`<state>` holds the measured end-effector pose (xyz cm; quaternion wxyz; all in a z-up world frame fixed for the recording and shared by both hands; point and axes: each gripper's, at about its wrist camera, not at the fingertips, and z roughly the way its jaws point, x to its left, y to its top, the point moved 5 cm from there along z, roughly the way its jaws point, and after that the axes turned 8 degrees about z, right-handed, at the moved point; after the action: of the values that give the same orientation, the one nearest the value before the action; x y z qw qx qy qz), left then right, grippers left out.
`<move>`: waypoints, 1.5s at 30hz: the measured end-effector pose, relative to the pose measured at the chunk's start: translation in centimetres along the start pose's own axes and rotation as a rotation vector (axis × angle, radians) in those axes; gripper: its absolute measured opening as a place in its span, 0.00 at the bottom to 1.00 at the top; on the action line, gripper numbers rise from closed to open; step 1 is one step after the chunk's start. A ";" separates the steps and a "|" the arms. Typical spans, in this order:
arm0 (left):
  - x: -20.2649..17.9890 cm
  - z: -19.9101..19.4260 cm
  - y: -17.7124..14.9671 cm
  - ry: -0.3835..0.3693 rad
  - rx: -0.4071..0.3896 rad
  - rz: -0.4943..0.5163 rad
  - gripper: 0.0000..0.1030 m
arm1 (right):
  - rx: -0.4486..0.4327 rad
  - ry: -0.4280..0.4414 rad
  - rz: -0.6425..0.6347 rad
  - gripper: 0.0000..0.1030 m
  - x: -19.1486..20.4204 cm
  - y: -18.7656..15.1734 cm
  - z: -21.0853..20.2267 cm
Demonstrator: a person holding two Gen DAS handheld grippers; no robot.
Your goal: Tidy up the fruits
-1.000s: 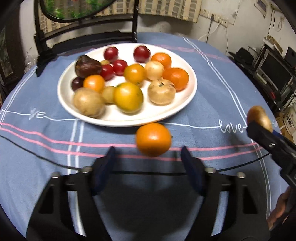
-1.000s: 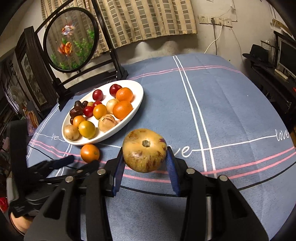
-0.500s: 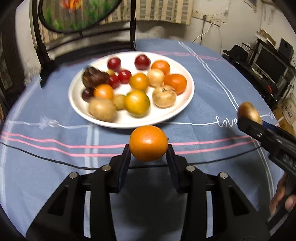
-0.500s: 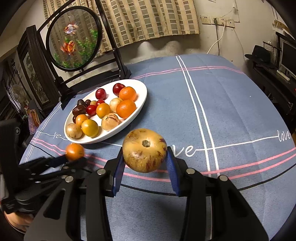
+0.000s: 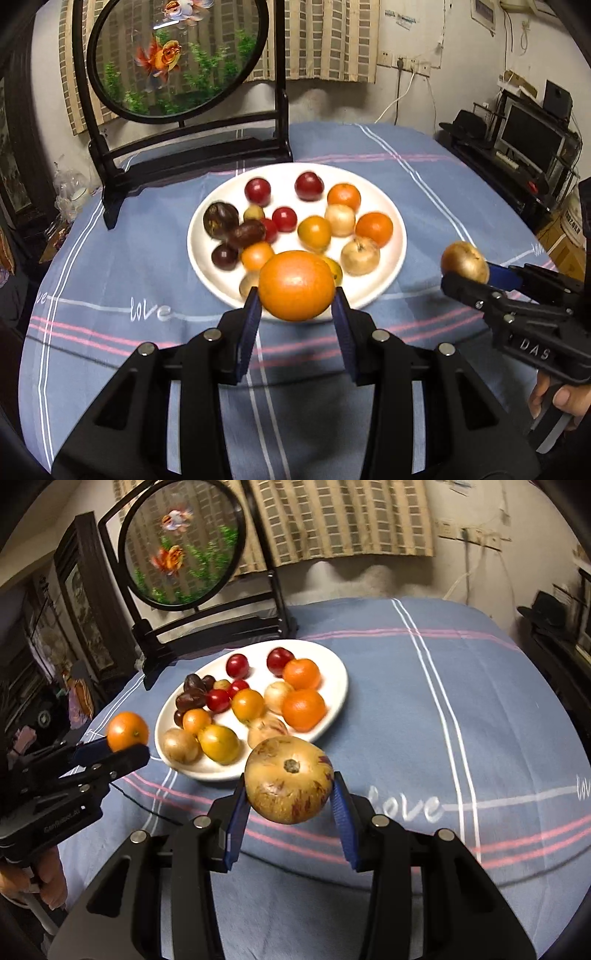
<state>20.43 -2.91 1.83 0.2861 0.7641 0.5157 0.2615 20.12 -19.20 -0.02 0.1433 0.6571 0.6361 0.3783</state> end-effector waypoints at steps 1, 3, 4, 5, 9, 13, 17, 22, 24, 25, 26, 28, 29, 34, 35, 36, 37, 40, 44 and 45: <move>0.2 0.4 0.5 0.005 -0.004 -0.002 0.38 | -0.001 0.001 -0.006 0.42 0.3 0.5 0.2; 0.9 1.1 1.4 0.021 -0.012 -0.009 0.38 | -0.005 0.002 -0.023 0.42 1.1 1.8 0.8; 1.3 1.5 2.0 0.024 -0.017 -0.016 0.38 | -0.006 0.000 -0.030 0.42 1.5 2.3 1.2; 1.6 1.8 2.4 0.027 -0.020 -0.018 0.38 | -0.009 -0.002 -0.037 0.42 1.8 2.9 1.7; 2.6 4.2 4.4 0.066 -0.022 -0.007 0.38 | 0.016 0.006 -0.036 0.42 3.2 5.5 5.0; 3.4 6.1 5.3 0.071 -0.017 -0.020 0.38 | 0.053 -0.023 -0.025 0.42 3.6 7.2 8.8; 3.8 7.6 5.5 0.069 0.005 -0.040 0.38 | 0.107 -0.055 -0.010 0.43 3.4 7.7 11.4; 4.4 8.3 5.8 0.094 -0.016 -0.072 0.47 | 0.140 -0.057 0.016 0.44 2.8 7.8 12.3; 5.1 8.2 6.0 0.122 -0.032 -0.101 0.68 | 0.122 -0.049 0.046 0.46 2.3 8.1 12.0; 5.4 8.1 6.1 0.125 -0.040 -0.118 0.70 | 0.105 -0.044 0.067 0.54 2.0 8.3 11.6; 5.7 7.9 6.2 0.104 -0.052 -0.139 0.71 | 0.091 -0.030 0.080 0.61 1.8 8.5 11.2; 5.8 7.5 6.2 0.090 -0.051 -0.145 0.78 | 0.075 0.026 0.107 0.61 1.6 8.8 10.3; 5.8 7.1 6.3 0.100 -0.057 -0.137 0.81 | 0.071 0.046 0.120 0.61 1.5 8.8 9.8; 5.1 5.1 5.8 0.112 -0.077 -0.092 0.87 | 0.060 0.064 0.115 0.61 1.1 7.6 7.1; 4.9 4.7 5.5 0.111 -0.076 -0.093 0.90 | 0.058 0.056 0.104 0.61 1.1 7.1 6.4; 4.7 4.3 4.9 0.112 -0.072 -0.097 0.91 | 0.056 0.051 0.094 0.61 1.1 6.6 5.8; 4.5 4.1 4.6 0.109 -0.069 -0.101 0.91 | 0.052 0.045 0.086 0.61 1.0 5.8 4.9; 3.9 3.2 2.8 0.091 -0.040 -0.114 0.92 | 0.059 0.008 0.057 0.61 0.9 3.4 3.0; 3.1 1.7 0.2 0.095 -0.022 -0.116 0.92 | 0.063 -0.053 -0.003 0.61 1.0 0.0 0.8; 2.9 1.2 -0.6 0.097 -0.019 -0.115 0.93 | 0.062 -0.063 -0.010 0.61 0.9 -0.7 0.4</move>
<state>21.90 -0.28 0.86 0.2826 0.7170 0.5693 0.2863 19.79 -18.11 -0.40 0.1445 0.6695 0.6461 0.3367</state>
